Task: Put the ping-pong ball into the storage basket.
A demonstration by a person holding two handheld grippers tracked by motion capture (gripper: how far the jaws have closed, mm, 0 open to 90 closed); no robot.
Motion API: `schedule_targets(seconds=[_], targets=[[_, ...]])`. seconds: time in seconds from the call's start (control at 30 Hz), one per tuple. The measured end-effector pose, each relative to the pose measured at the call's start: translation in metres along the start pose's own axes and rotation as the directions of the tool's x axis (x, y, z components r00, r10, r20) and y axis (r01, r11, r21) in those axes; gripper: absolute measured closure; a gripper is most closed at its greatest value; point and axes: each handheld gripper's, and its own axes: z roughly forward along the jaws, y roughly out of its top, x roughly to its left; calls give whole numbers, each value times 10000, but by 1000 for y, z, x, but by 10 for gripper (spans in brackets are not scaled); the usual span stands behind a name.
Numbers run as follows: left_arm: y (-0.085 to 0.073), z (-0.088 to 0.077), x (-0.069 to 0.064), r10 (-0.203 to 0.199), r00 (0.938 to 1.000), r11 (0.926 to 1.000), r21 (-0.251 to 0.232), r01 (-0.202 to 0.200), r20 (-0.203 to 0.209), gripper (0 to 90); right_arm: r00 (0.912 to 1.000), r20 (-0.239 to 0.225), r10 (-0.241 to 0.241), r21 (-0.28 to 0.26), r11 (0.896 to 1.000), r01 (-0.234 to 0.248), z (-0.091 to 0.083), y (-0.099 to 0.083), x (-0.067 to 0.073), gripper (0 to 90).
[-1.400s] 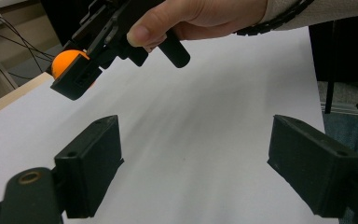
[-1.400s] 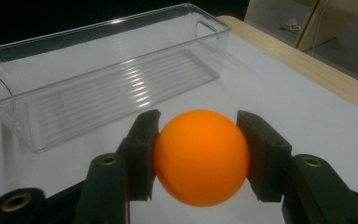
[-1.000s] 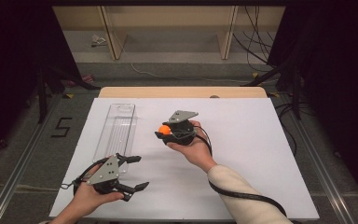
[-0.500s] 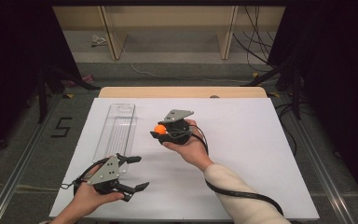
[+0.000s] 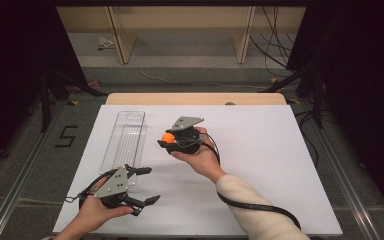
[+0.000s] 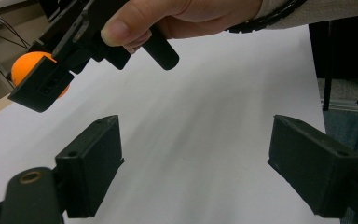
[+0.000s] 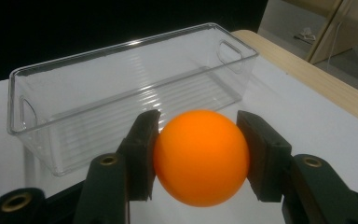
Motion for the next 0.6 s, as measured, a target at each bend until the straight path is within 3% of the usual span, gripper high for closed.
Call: schedule_targets(seconds=[0.6], targets=[[0,0,0,18,10000,10000,-7,-18,-5,168,9998,-115,-144,16,9999,145,7,7,4,515]])
